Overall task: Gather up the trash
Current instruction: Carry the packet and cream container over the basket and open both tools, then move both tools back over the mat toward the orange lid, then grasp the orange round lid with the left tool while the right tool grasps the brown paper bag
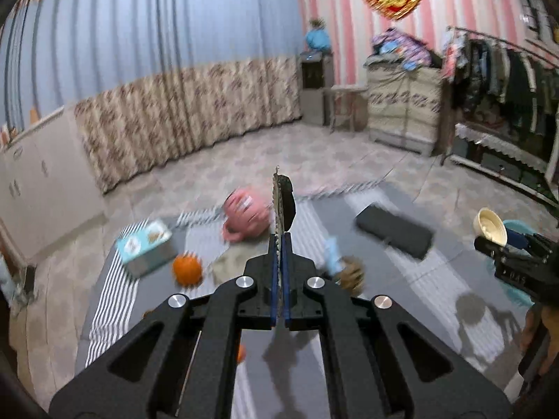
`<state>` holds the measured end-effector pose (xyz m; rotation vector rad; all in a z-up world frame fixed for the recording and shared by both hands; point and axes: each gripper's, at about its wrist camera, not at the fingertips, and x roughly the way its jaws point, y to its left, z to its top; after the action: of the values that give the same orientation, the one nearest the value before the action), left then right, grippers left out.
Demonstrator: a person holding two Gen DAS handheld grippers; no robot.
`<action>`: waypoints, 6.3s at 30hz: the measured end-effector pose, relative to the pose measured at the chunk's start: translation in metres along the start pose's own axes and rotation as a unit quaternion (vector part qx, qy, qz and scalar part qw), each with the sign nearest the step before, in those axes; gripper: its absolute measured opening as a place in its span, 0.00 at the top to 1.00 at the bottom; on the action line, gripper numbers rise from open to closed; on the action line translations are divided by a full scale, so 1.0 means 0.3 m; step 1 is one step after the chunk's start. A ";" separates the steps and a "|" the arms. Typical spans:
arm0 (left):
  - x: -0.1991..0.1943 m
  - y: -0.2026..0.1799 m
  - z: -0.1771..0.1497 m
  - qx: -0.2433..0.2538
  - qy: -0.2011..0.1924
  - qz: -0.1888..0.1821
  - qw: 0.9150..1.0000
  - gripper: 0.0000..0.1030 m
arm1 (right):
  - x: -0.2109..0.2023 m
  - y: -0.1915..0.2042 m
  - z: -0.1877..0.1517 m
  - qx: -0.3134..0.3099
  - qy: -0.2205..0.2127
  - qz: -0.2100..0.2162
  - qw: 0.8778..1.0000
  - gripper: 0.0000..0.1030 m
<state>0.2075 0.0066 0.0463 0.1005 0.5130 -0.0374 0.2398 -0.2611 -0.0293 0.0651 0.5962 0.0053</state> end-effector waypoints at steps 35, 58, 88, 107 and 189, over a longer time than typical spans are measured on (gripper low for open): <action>0.132 -1.273 -0.066 0.096 0.054 -0.284 0.953 1.00 | -0.237 -0.884 -0.162 0.195 -0.029 -0.181 0.963 0.41; 0.216 -1.085 -0.077 0.060 0.032 -0.177 0.982 0.20 | -0.120 -0.812 -0.176 0.167 0.013 -0.178 0.970 0.41; 0.227 -0.944 -0.069 0.029 -0.009 -0.100 0.995 0.05 | -0.027 -0.758 -0.180 0.146 0.023 -0.188 0.971 0.08; 0.151 -0.839 0.008 0.050 -0.029 -0.094 0.994 0.05 | -0.092 -0.710 -0.138 0.124 -0.021 -0.197 0.972 0.04; 0.398 0.421 -0.241 -0.095 0.092 0.053 0.990 0.63 | 0.469 0.549 -0.083 -0.069 0.126 0.069 0.987 0.42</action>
<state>0.2839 0.1387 -0.0641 -0.0565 0.6928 0.1260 0.3445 -0.0920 -0.1184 -0.0289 0.8412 0.1917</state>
